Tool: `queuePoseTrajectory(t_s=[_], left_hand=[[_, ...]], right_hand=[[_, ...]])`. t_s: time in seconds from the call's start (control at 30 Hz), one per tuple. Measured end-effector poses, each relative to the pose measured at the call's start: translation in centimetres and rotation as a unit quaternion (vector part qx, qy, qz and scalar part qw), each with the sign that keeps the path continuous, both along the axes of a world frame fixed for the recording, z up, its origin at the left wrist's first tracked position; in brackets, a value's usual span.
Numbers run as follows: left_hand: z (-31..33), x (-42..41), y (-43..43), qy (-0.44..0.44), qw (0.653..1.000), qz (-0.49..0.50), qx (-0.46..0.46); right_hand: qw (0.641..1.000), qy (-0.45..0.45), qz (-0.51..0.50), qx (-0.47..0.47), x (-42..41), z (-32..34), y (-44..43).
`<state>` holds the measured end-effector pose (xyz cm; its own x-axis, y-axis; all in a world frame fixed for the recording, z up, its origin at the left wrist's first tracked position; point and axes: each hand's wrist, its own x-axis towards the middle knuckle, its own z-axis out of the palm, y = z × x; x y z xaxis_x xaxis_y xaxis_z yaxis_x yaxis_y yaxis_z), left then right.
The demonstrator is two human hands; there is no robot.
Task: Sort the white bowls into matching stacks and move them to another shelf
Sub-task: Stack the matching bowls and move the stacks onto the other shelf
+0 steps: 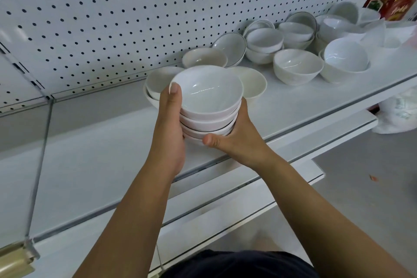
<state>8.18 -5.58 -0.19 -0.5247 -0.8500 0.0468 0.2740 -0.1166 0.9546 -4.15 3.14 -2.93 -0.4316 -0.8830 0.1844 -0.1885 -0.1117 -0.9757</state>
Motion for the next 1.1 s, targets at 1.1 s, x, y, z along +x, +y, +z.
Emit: queuePoseTrajectory(t_s=[1.1], left_hand=[[5.0,-29.8,28.5,-0.013,0.924,-0.365,-0.111]], right_hand=[[0.977,0.039,-0.207,-0.027,-28.3,5.4,38.6]])
